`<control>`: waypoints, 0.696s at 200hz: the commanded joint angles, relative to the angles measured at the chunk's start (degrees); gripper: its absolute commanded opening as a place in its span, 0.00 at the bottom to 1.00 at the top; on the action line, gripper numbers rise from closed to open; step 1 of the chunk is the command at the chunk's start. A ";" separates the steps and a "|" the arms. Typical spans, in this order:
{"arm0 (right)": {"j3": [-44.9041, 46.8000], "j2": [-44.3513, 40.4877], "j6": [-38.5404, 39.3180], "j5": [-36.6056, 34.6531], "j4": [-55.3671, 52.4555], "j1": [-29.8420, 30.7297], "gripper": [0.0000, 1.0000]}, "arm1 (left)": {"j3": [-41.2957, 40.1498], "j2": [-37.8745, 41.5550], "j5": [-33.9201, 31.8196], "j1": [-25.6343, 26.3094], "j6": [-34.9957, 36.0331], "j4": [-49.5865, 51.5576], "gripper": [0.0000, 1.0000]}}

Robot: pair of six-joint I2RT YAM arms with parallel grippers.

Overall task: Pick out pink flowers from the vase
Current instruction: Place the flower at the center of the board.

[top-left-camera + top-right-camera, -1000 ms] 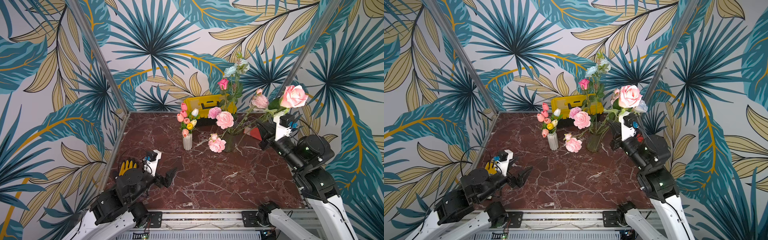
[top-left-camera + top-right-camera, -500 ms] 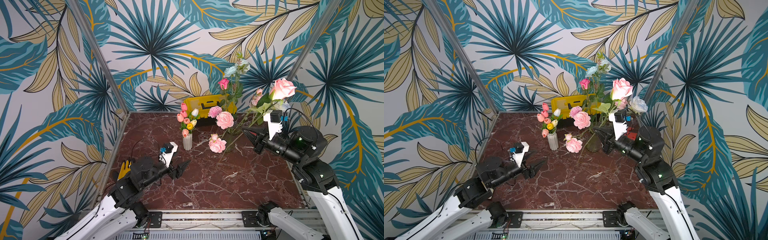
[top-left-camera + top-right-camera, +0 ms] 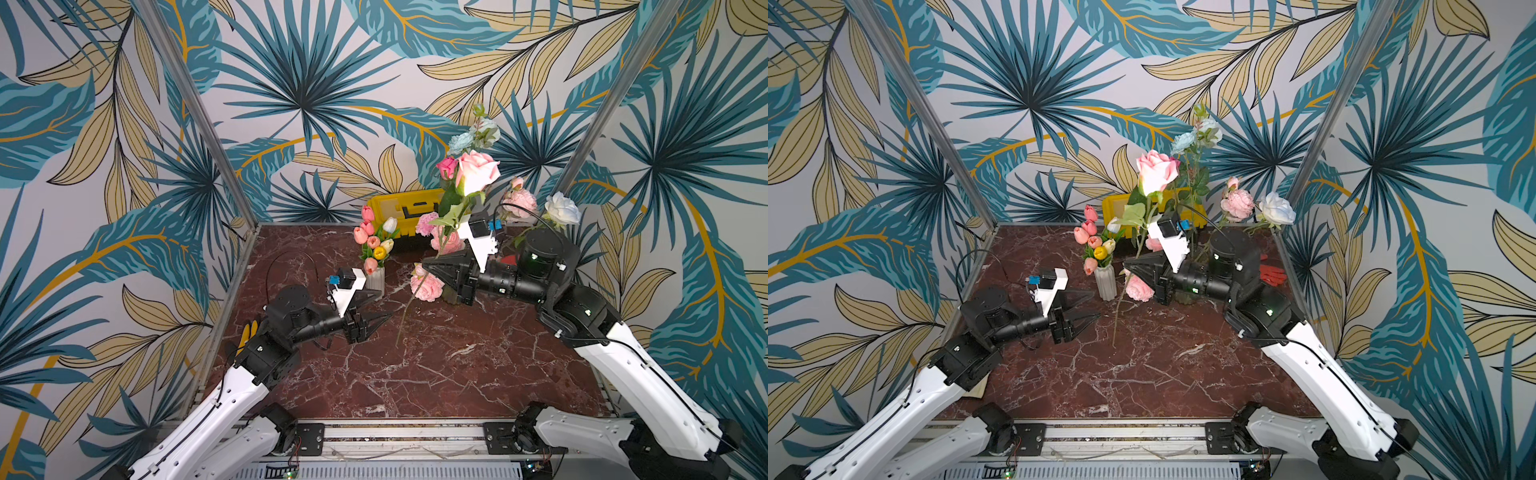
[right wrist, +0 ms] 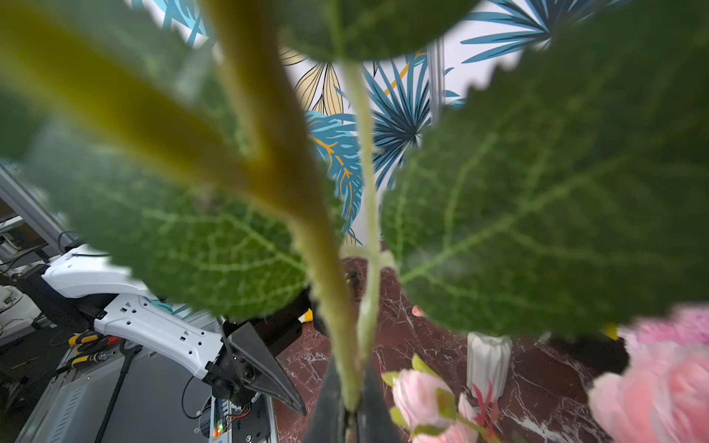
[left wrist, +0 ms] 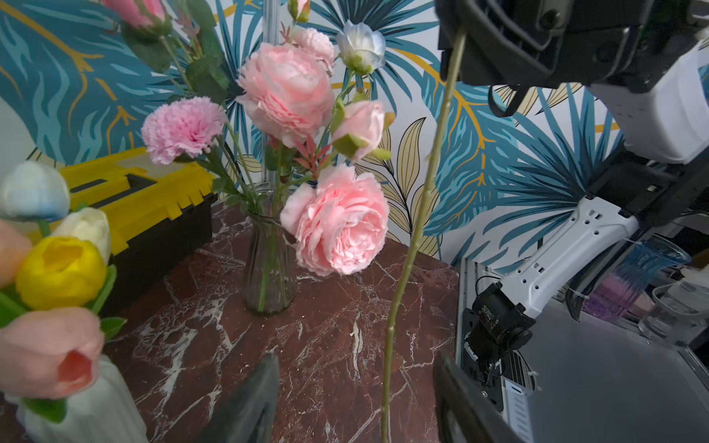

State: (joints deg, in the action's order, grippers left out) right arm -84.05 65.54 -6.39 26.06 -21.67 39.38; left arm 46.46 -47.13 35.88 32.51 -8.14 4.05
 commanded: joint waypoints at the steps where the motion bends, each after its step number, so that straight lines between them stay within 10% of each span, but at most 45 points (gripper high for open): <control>1: -1.58 2.91 0.42 -1.70 3.59 2.28 0.00 | 2.73 -1.07 2.40 -0.34 3.13 -1.59 0.60; 44: -4.75 9.17 0.47 -2.49 5.42 5.82 0.00 | 3.16 -2.08 -0.68 -0.34 5.56 -1.60 0.50; 109: -5.52 12.43 1.81 -5.07 5.46 7.51 0.00 | 2.50 -1.81 -1.31 -0.34 6.65 -1.67 0.00; 139: -4.82 13.14 1.89 -5.06 6.49 8.07 0.00 | 2.35 -1.97 -3.64 -0.34 6.01 -1.61 0.00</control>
State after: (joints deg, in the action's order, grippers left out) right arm -88.55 77.78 -5.63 22.06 -16.97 46.81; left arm 47.07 -49.56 33.65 32.08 -2.35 3.66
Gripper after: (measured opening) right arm 0.065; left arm 0.060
